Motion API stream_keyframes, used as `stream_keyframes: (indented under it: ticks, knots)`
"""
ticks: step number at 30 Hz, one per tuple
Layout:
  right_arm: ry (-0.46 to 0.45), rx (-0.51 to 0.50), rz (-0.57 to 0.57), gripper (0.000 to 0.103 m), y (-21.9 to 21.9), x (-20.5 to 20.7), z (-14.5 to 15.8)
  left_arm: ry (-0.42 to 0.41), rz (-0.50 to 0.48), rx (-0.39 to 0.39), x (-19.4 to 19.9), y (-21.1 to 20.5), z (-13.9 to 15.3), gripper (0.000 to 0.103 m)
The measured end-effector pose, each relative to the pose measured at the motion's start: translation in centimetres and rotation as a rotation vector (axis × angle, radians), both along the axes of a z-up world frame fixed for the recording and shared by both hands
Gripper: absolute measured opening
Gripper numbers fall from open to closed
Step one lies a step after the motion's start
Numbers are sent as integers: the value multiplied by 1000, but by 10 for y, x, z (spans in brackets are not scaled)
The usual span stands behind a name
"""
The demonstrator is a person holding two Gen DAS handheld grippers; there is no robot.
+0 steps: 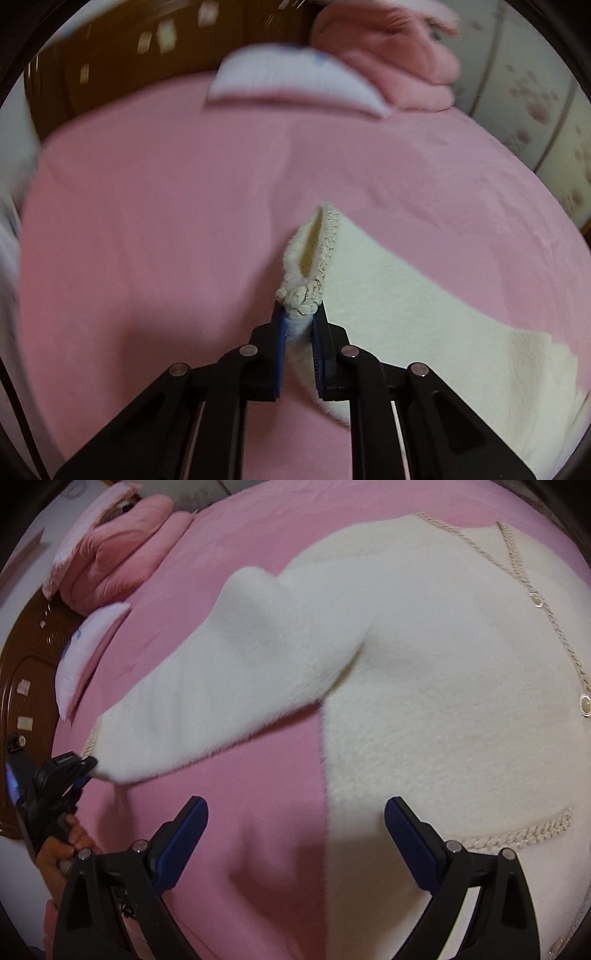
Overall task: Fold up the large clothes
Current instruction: 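Lift the sleeve with the left tool, fold it across the front, release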
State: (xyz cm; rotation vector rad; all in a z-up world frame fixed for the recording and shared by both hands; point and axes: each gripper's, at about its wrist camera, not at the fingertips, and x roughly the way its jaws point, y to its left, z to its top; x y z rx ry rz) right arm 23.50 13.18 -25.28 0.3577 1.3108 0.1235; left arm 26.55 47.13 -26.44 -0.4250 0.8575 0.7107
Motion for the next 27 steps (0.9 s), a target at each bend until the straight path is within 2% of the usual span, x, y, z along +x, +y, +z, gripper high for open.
stream_keyframes:
  ticks: [2, 5, 9, 14, 17, 19, 24, 27]
  knots:
    - [-14, 10, -21, 97, -15, -1, 2, -35, -44, 48, 3, -24, 23, 10]
    - [-35, 33, -70, 97, -50, -4, 6, -107, -139, 57, 21, -78, 62, 10]
    - [-69, 50, -130, 97, -100, 0, 15, -91, -249, 141, 25, -159, 94, 9]
    - [-114, 46, -180, 97, -178, 4, 33, -190, -436, 98, 48, -277, 117, 9]
    - [-166, 12, -197, 97, -228, 8, 46, -195, -532, 74, 54, -351, 114, 9]
    - [-210, -16, -210, 97, -268, 13, 54, -190, -568, 36, 64, -382, 107, 9]
    - [-246, -77, -218, 97, -333, 19, 55, -121, -634, -93, 75, -463, 58, 9]
    - [-207, -38, -264, 97, -371, 22, 41, -36, -680, -136, 90, -492, 26, 9]
